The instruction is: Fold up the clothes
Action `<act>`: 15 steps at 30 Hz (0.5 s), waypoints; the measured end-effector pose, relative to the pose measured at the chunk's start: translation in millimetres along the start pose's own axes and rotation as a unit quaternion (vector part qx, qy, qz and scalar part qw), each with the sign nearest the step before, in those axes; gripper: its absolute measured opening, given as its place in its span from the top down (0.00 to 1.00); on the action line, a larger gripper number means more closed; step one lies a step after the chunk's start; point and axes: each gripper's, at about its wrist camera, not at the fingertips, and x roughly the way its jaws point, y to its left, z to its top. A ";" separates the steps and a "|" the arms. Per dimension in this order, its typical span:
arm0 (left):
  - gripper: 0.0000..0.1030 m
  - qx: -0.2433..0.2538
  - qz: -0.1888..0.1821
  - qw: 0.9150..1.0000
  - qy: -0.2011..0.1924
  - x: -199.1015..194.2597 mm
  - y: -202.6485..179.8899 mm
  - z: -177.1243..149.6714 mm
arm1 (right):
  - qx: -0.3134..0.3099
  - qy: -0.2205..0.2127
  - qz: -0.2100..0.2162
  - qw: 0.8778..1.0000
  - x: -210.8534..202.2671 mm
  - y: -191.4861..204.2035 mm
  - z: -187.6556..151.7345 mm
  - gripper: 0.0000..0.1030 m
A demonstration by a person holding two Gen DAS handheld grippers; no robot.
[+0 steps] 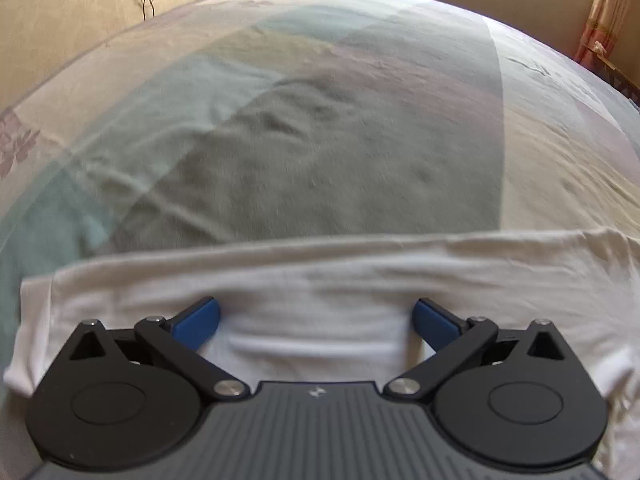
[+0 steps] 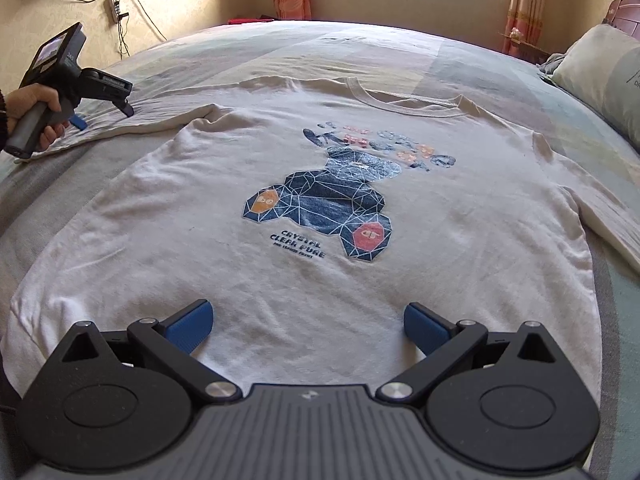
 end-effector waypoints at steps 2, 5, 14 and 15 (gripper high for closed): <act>0.00 -0.026 0.001 1.000 -0.003 6.6 6.4 10.2 | -0.001 -0.001 -0.001 1.000 1.2 0.1 0.5 0.00; 0.01 -0.031 0.014 0.999 -0.003 3.9 9.3 18.0 | -0.001 -0.003 -0.002 1.000 1.8 0.2 0.3 0.00; 0.01 -0.010 -0.008 1.000 -0.006 -24.1 20.9 -20.0 | -0.001 -0.012 -0.006 1.000 3.4 0.5 -0.7 0.00; 0.01 -0.006 -0.005 1.000 -0.008 -23.5 22.2 -23.6 | 0.000 -0.013 -0.007 1.000 3.6 0.6 -0.8 0.00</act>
